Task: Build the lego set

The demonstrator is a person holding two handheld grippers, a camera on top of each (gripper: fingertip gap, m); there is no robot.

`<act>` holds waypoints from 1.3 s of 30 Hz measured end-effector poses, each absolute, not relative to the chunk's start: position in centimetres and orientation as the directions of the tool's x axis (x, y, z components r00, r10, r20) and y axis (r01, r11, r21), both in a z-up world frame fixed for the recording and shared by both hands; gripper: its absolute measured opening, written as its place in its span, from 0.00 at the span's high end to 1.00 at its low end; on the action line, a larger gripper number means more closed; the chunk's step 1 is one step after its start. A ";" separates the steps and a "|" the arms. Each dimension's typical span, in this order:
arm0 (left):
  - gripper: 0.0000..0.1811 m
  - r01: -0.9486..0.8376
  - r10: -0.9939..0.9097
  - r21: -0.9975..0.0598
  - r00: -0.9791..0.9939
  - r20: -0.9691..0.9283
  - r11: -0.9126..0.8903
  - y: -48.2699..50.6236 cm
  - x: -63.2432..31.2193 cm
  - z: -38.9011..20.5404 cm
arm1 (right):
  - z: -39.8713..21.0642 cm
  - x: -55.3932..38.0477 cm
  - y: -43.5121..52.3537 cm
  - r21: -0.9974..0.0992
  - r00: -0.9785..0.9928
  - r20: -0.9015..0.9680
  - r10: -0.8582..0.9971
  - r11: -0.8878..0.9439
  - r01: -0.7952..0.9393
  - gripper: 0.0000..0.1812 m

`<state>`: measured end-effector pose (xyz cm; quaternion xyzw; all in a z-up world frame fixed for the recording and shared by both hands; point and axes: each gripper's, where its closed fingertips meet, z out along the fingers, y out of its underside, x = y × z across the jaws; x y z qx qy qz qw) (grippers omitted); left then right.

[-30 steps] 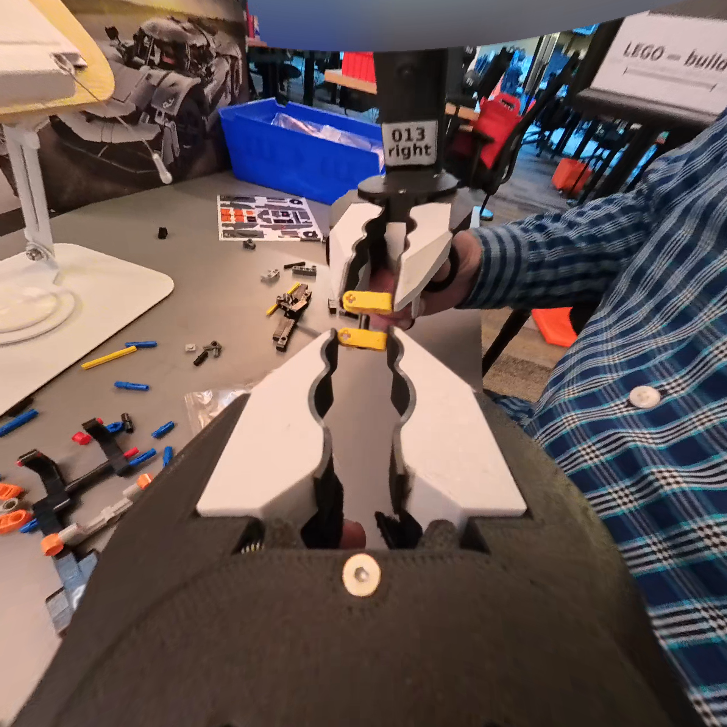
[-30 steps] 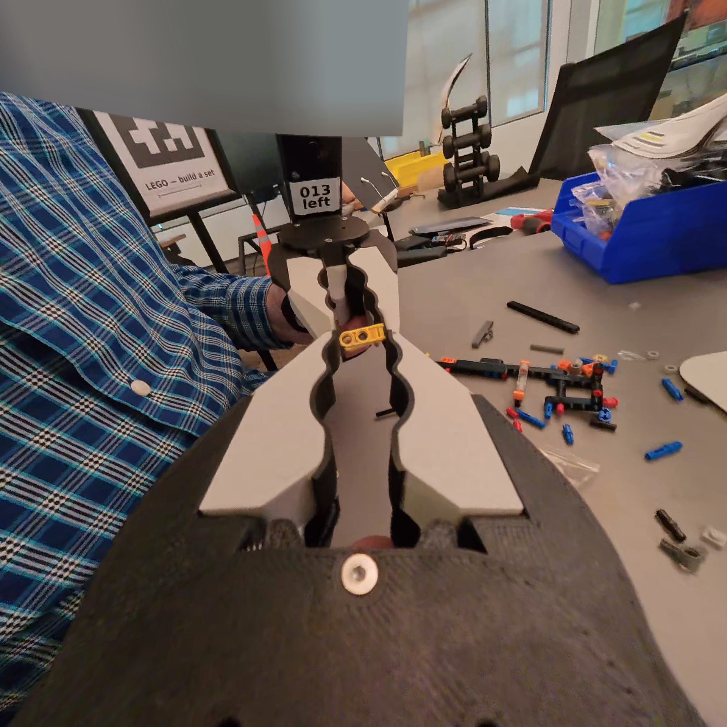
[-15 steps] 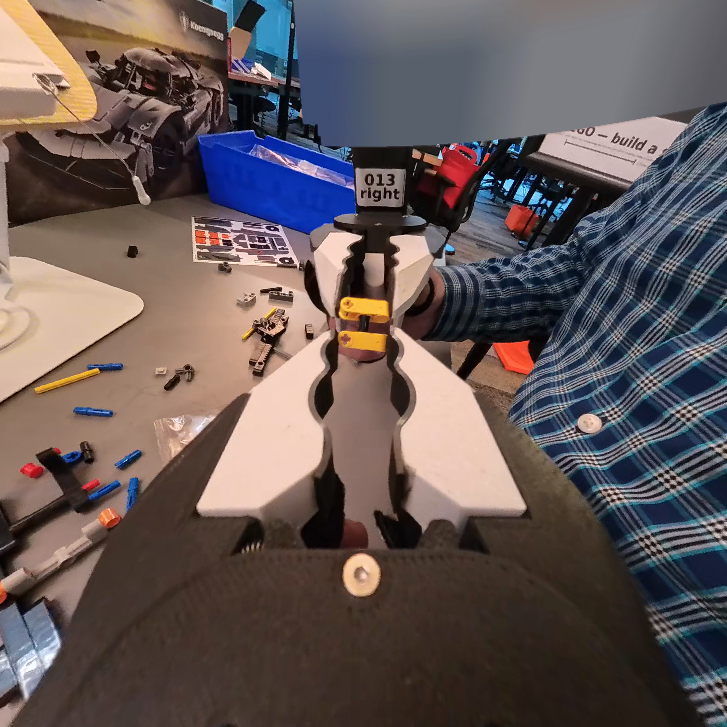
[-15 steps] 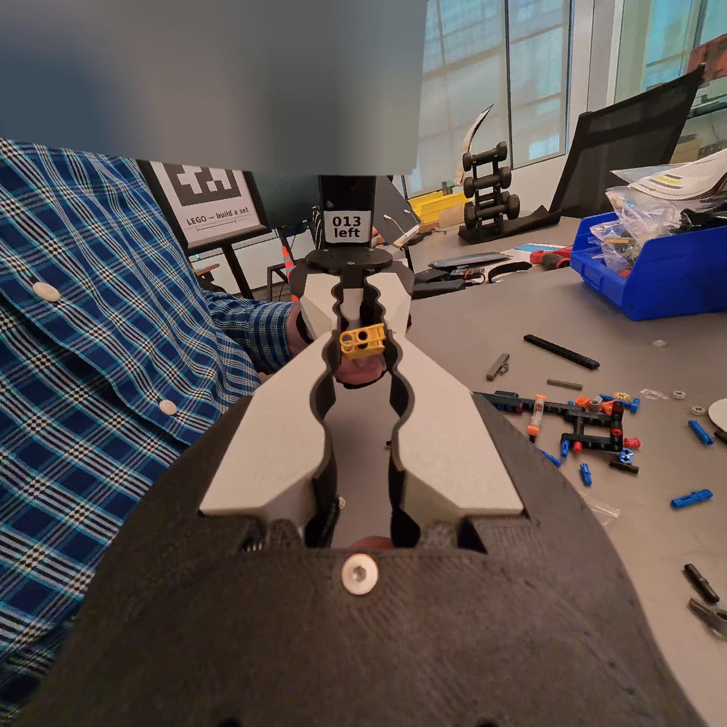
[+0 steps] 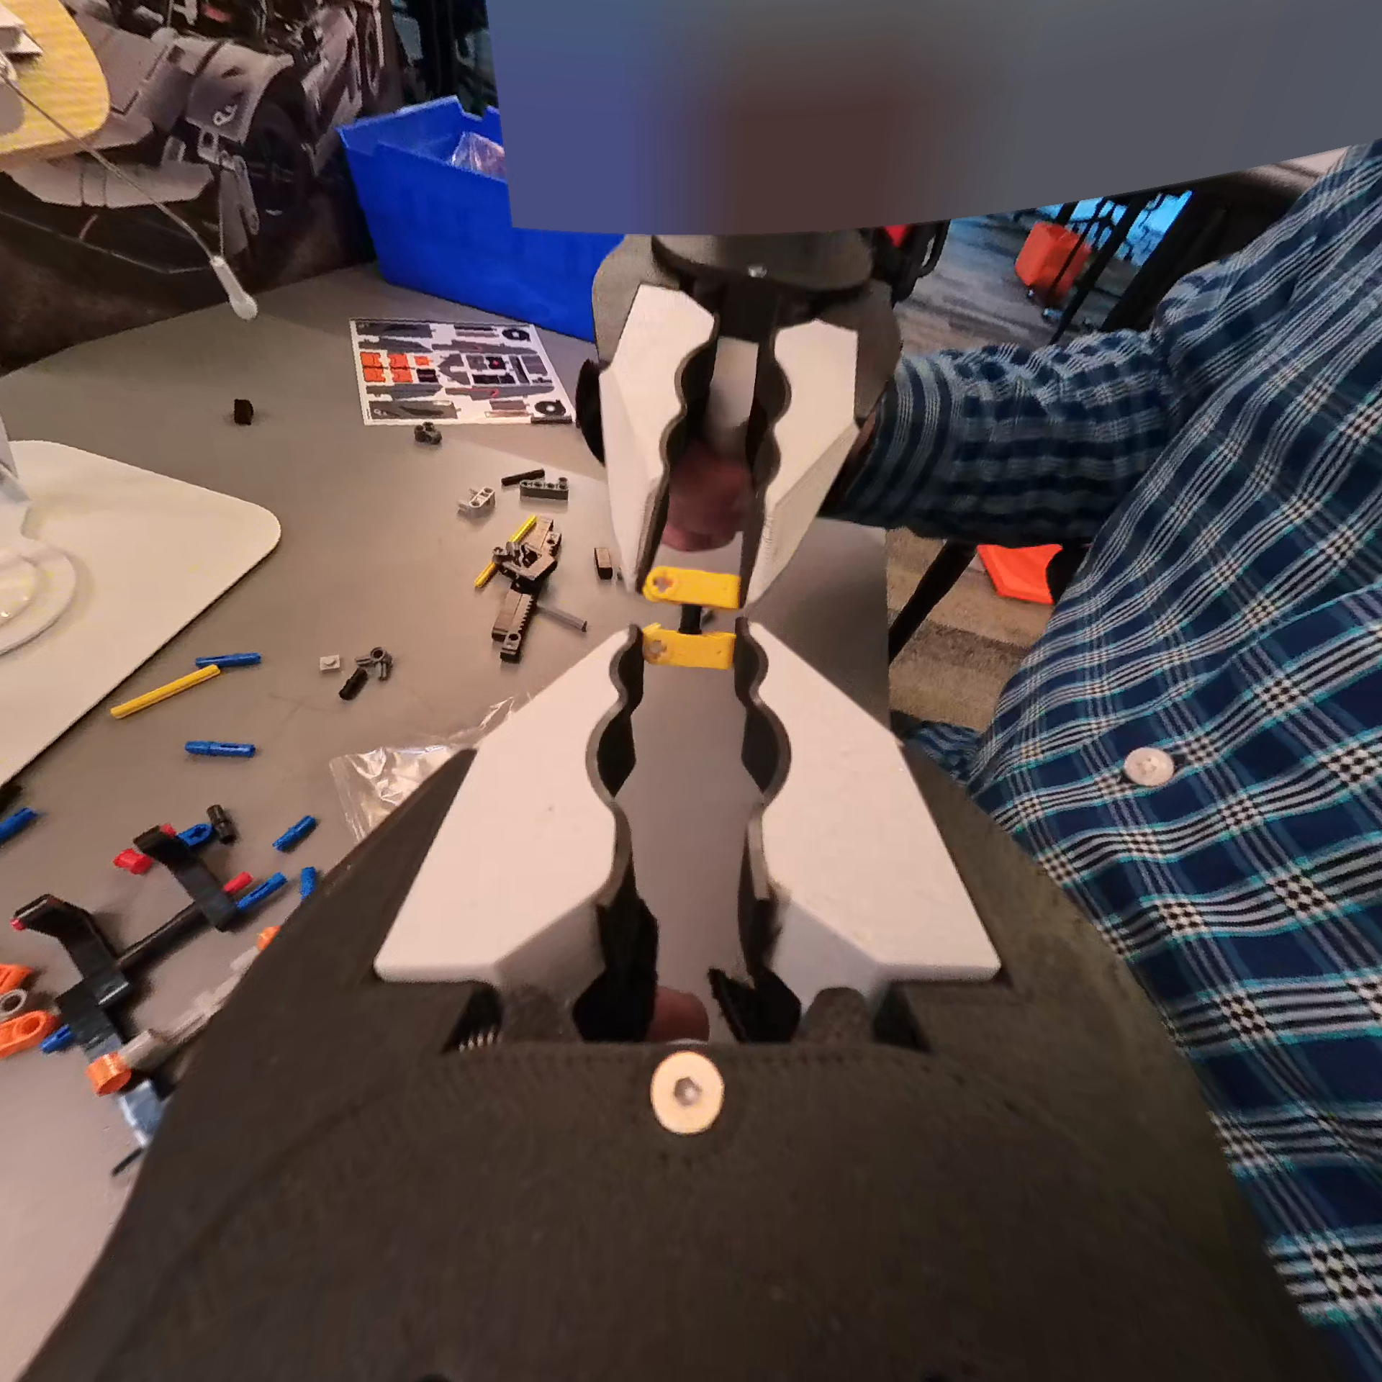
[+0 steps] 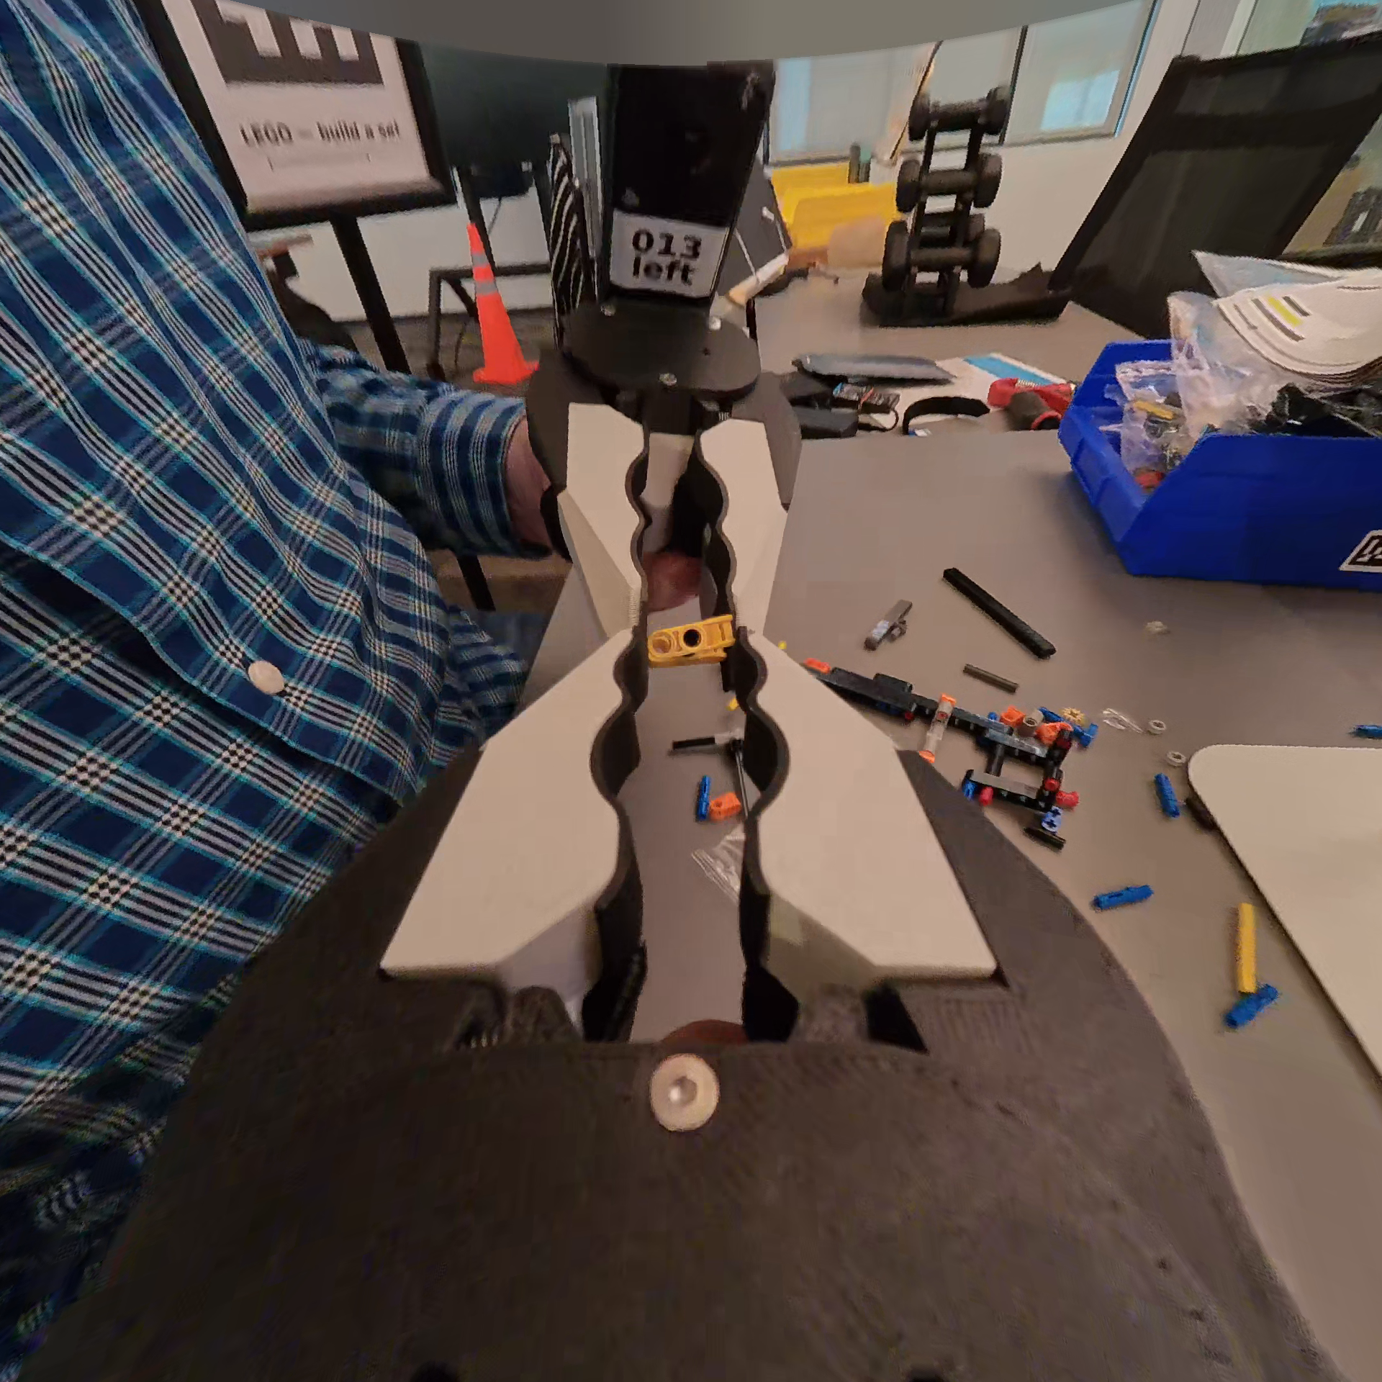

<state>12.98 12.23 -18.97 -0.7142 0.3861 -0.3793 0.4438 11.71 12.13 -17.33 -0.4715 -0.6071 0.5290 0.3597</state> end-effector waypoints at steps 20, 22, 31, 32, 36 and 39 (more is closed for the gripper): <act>0.88 -0.551 -0.907 -0.761 0.405 0.114 -0.342 11.8 15.6 -26.1 | -24.2 14.9 12.0 -0.821 -0.264 -0.058 0.963 0.105 0.561 0.88; 0.88 -0.624 -0.916 -0.697 0.381 0.122 -0.352 11.4 16.3 -28.2 | -26.2 16.1 11.9 -0.793 -0.225 -0.089 0.970 0.067 0.605 0.88; 0.88 -0.720 -0.918 -0.587 0.382 0.108 -0.369 11.2 17.7 -32.4 | -31.1 18.4 11.3 -0.711 -0.144 -0.057 0.988 0.061 0.701 0.88; 0.88 -0.721 -0.918 -0.588 0.383 0.102 -0.366 11.2 17.7 -32.4 | -31.5 18.6 11.4 -0.699 -0.141 -0.039 0.989 0.074 0.712 0.88; 0.88 -0.716 -0.913 -0.590 0.396 0.096 -0.373 11.1 17.6 -32.4 | -32.4 19.0 11.6 -0.683 -0.120 -0.017 0.993 0.076 0.726 0.84; 0.87 -0.721 -0.910 -0.584 0.406 0.083 -0.374 11.2 17.4 -32.4 | -32.4 19.6 12.3 -0.664 -0.089 0.021 0.996 0.081 0.744 0.80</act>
